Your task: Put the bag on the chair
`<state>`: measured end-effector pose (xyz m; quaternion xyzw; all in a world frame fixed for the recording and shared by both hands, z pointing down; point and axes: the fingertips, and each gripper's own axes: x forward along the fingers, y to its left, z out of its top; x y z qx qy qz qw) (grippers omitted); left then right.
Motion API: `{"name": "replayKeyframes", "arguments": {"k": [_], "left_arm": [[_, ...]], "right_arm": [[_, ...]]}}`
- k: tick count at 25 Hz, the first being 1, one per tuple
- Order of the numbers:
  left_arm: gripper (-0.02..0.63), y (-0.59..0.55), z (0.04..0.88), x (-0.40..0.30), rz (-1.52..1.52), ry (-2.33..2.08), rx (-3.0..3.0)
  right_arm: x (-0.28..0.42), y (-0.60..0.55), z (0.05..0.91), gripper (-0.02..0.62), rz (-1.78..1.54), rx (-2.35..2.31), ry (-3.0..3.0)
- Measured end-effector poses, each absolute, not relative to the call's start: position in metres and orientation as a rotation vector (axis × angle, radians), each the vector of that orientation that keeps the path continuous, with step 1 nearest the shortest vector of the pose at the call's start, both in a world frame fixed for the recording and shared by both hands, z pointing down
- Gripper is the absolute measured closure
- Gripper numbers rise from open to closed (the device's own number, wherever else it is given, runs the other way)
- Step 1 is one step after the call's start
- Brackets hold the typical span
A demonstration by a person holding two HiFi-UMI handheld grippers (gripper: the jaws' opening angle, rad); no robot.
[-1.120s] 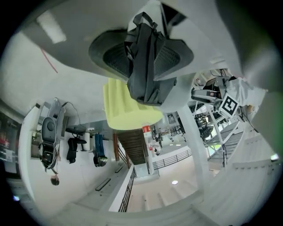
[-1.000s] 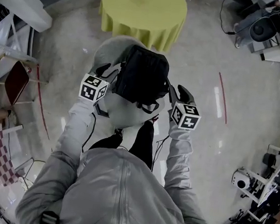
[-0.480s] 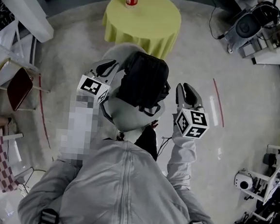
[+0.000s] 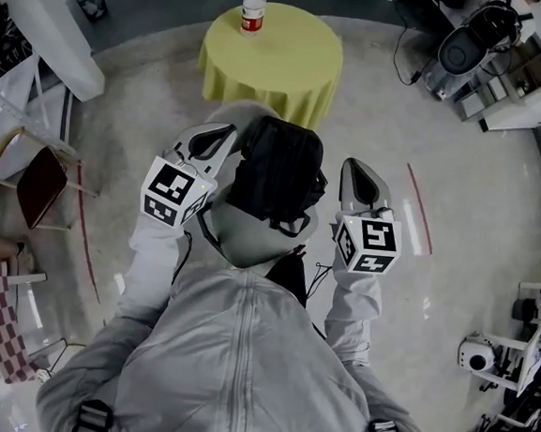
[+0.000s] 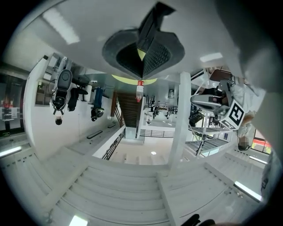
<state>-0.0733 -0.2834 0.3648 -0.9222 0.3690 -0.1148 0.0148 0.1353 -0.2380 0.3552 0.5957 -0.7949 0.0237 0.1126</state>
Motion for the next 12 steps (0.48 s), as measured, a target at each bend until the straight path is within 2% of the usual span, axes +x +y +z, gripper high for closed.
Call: {"name": "replayKeyframes", "arguments": {"k": [12], "left_arm": [[0.6,-0.272,0.336,-0.06,-0.294,1.101,-2.847]], "right_arm": [[0.112,-0.234,0.328,0.584,-0.047,1.677,-2.395]]}}
